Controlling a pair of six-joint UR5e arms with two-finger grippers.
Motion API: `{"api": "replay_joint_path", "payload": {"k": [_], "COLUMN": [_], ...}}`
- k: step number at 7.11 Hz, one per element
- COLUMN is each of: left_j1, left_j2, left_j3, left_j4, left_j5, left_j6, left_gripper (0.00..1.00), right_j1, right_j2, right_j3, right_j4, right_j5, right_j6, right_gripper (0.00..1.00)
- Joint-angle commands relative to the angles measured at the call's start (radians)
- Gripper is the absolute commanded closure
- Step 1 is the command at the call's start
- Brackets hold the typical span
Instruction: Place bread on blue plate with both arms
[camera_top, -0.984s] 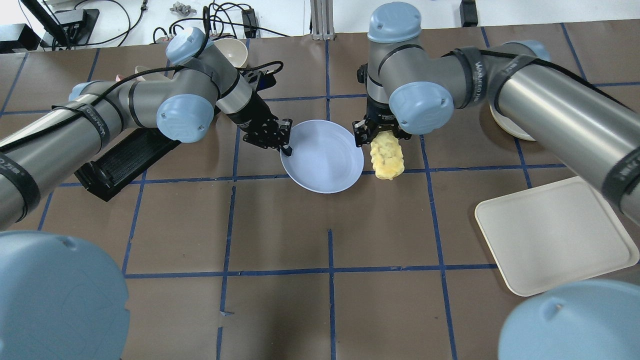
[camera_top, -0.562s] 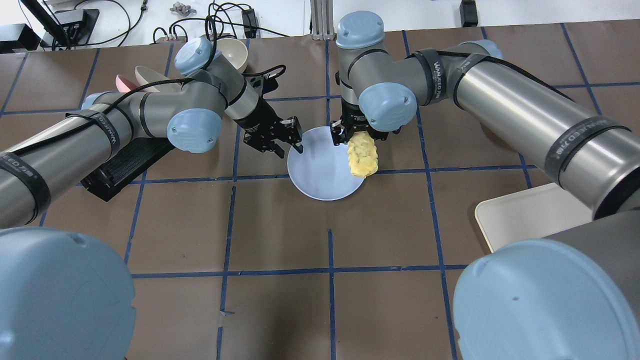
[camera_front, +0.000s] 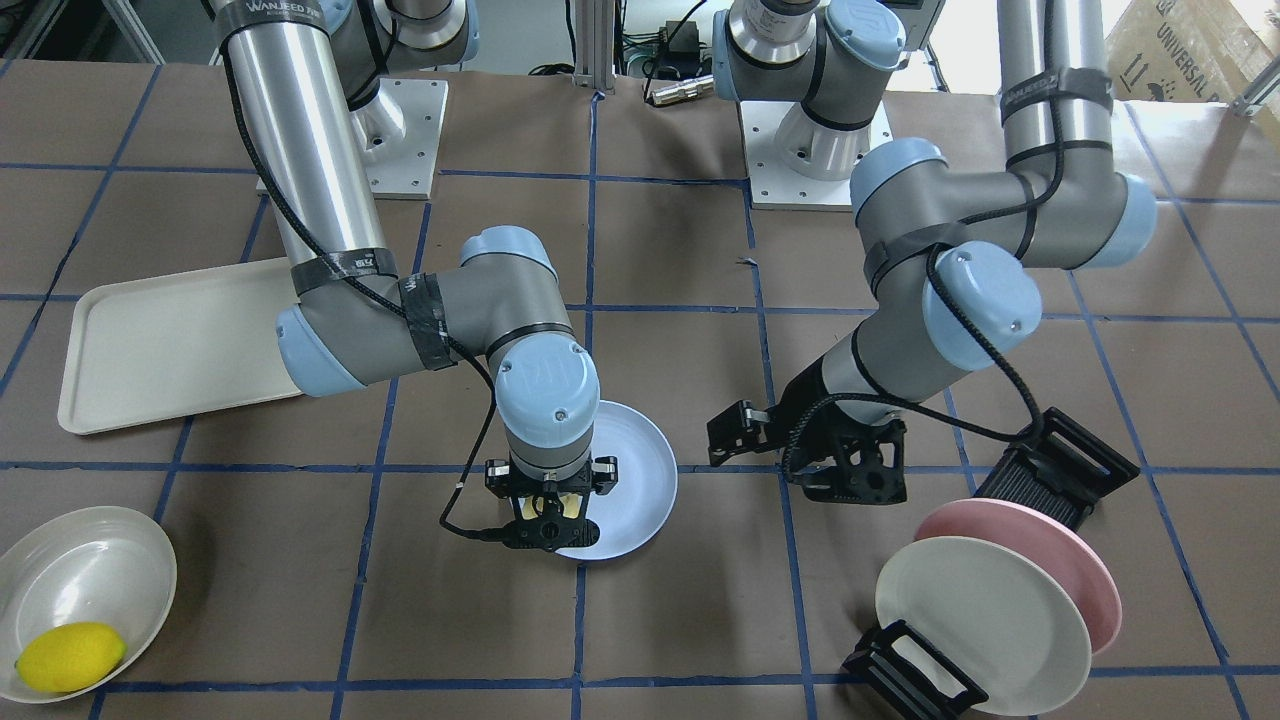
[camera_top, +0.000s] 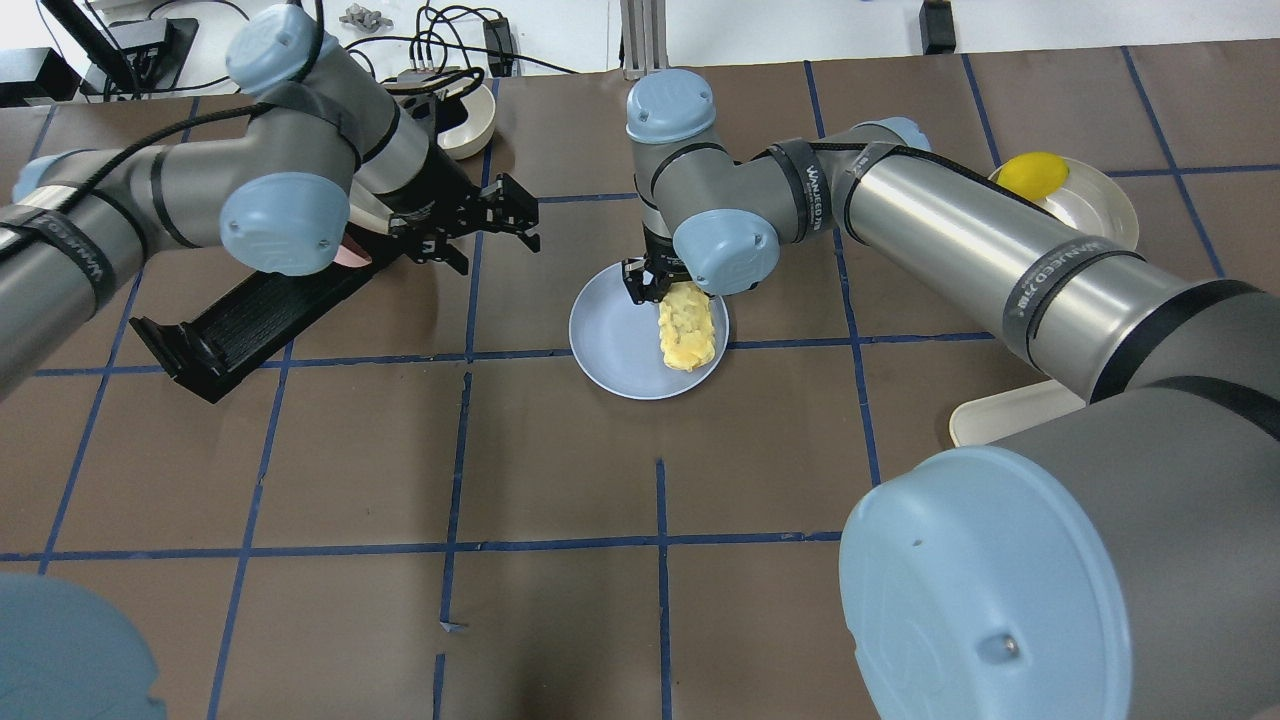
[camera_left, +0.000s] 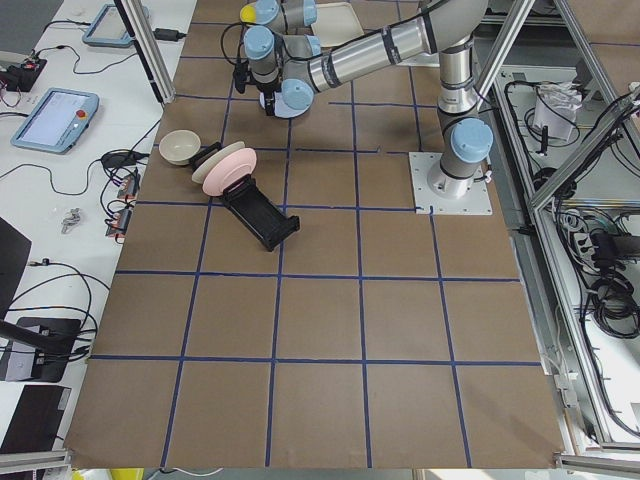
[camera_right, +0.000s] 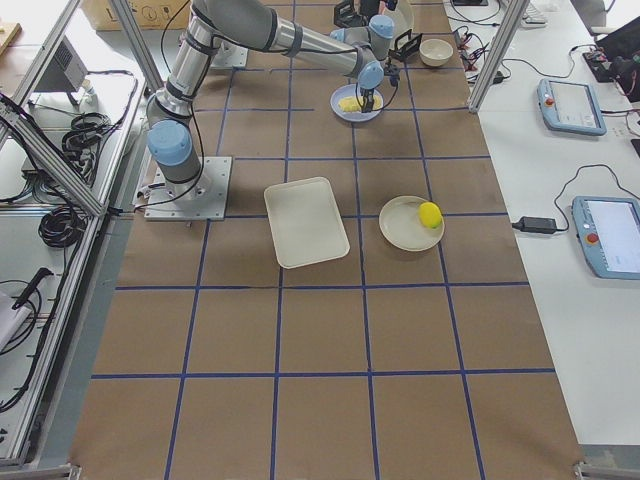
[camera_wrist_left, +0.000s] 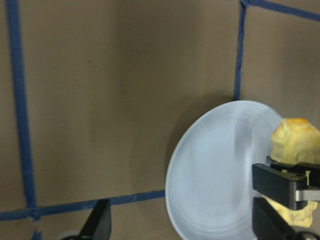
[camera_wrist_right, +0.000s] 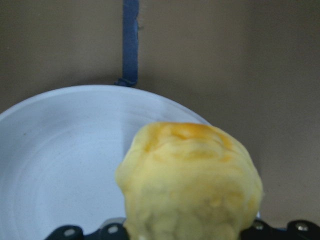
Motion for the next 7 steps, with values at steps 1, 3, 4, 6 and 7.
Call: {"api": "replay_joint_path", "payload": {"k": [1, 3, 4, 6, 7], "left_j1": [0.02, 0.012, 0.011, -0.001, -0.012], "left_j2": [0.101, 0.092, 0.072, 0.071, 0.086], "left_j3": [0.065, 0.172, 0.201, 0.246, 0.261], "left_j4": [-0.214, -0.377, -0.384, -0.42, -0.424], "left_j5": [0.16, 0.243, 0.235, 0.238, 0.246], "left_j6": [0.067, 0.07, 0.068, 0.067, 0.067], "left_gripper": [0.0, 0.0, 0.0, 0.0, 0.0], "right_j1": [-0.001, -0.011, -0.031, -0.105, -0.166], "right_j2": [0.004, -0.027, -0.079, -0.17, -0.255], "right_j3": [-0.001, -0.021, -0.001, 0.011, 0.031], "right_j4": [-0.008, 0.051, 0.082, 0.16, 0.223], "right_j5": [-0.001, -0.001, -0.001, -0.003, -0.003], "right_j6": [0.022, 0.024, 0.004, -0.065, -0.183], "right_gripper": [0.0, 0.0, 0.0, 0.0, 0.0]}}
